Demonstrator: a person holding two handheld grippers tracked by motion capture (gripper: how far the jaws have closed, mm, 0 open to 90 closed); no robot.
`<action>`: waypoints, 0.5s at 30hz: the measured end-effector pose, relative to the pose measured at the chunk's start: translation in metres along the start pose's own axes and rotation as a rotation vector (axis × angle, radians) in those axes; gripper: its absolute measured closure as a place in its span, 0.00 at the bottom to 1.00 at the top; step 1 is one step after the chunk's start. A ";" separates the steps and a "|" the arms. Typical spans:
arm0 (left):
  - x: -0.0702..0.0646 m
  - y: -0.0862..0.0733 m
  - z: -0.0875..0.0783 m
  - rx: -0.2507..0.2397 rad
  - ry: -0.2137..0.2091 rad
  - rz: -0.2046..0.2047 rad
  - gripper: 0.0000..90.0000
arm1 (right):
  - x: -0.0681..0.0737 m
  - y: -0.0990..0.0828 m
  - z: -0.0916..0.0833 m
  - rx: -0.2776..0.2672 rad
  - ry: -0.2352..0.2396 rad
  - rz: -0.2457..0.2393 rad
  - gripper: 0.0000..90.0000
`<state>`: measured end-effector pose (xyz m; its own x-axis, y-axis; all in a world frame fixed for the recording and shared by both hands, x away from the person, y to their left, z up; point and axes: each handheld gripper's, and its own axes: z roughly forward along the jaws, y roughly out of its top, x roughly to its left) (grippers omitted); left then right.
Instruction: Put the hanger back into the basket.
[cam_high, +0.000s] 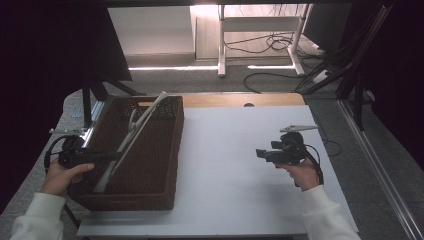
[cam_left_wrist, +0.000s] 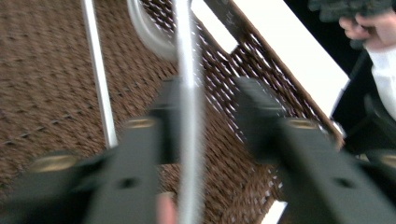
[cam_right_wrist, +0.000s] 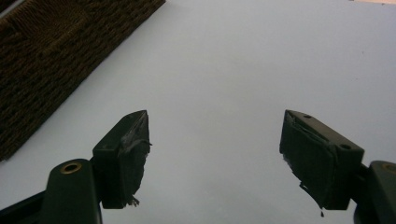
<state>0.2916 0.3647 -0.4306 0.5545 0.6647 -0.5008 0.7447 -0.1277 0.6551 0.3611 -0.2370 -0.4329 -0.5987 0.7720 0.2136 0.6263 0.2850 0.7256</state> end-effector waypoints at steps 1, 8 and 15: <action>0.002 0.001 0.000 0.005 -0.009 -0.005 0.60 | 0.000 0.000 0.000 0.000 0.000 0.000 0.28; -0.001 0.001 0.005 0.029 0.039 -0.008 0.43 | -0.001 0.000 0.000 0.004 0.001 0.000 0.28; -0.002 0.000 0.005 0.012 0.051 -0.007 0.36 | -0.001 0.000 0.000 0.007 0.000 0.001 0.27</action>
<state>0.2927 0.3598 -0.4321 0.5298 0.7021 -0.4757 0.7532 -0.1317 0.6445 0.3615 -0.2374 -0.4334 -0.5985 0.7720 0.2140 0.6301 0.2886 0.7209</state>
